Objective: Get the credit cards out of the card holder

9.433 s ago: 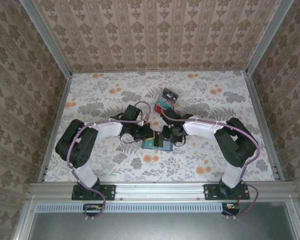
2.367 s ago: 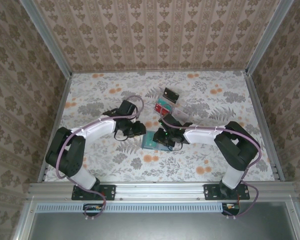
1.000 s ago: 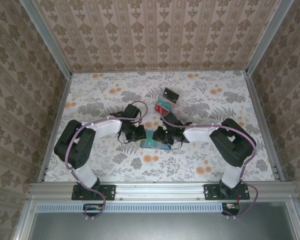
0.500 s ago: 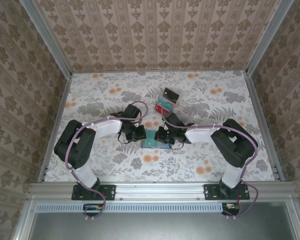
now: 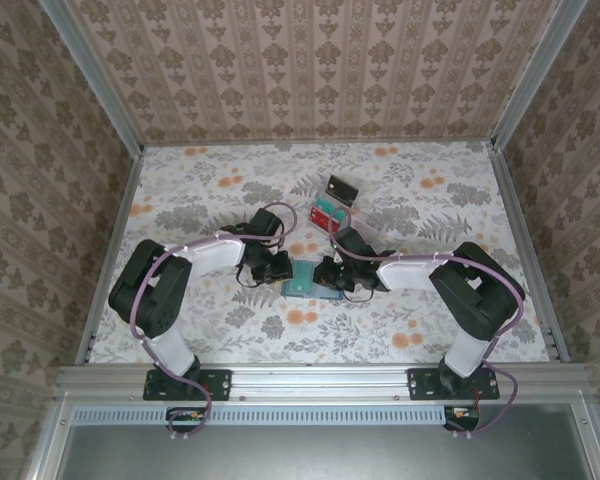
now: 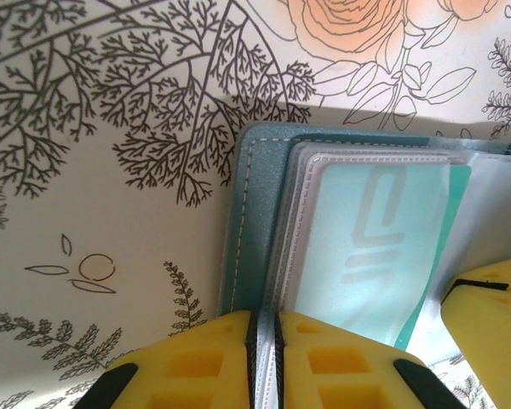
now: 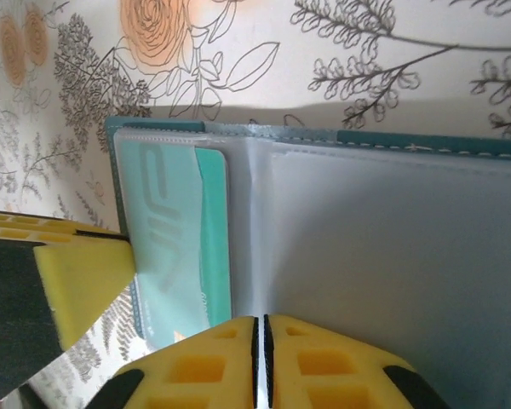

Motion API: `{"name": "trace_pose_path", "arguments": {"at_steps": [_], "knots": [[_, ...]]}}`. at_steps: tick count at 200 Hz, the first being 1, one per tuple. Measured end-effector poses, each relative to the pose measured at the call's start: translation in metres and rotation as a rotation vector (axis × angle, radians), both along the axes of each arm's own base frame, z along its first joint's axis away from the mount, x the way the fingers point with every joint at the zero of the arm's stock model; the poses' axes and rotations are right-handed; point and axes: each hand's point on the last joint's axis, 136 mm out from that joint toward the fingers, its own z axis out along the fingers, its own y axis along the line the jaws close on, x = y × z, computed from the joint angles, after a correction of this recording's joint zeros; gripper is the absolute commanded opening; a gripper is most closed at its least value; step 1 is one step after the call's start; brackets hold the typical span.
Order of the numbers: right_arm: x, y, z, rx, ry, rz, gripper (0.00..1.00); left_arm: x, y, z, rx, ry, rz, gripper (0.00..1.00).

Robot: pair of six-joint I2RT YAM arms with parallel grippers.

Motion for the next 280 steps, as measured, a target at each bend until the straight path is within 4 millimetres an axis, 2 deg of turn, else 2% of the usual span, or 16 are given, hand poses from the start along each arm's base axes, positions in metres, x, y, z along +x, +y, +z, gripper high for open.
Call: {"name": "trace_pose_path", "arguments": {"at_steps": [25,65,107,214,280], "knots": [[-0.001,0.003,0.003,0.025,0.004,0.015,0.20,0.000,0.000,0.000,0.000,0.001,0.000,0.15],[0.004,0.006,0.000,0.083,0.025,0.008,0.16,0.000,0.000,0.000,-0.001,0.000,0.000,0.15],[0.004,0.011,0.001,0.125,0.034,0.016,0.17,0.000,-0.001,0.000,-0.003,0.002,-0.001,0.15],[0.005,0.012,-0.003,0.099,0.049,0.015,0.19,0.000,-0.002,0.000,-0.009,0.000,-0.002,0.15],[0.006,0.011,-0.005,0.009,0.050,0.014,0.23,0.001,-0.002,0.000,-0.010,-0.001,-0.002,0.15]]}}
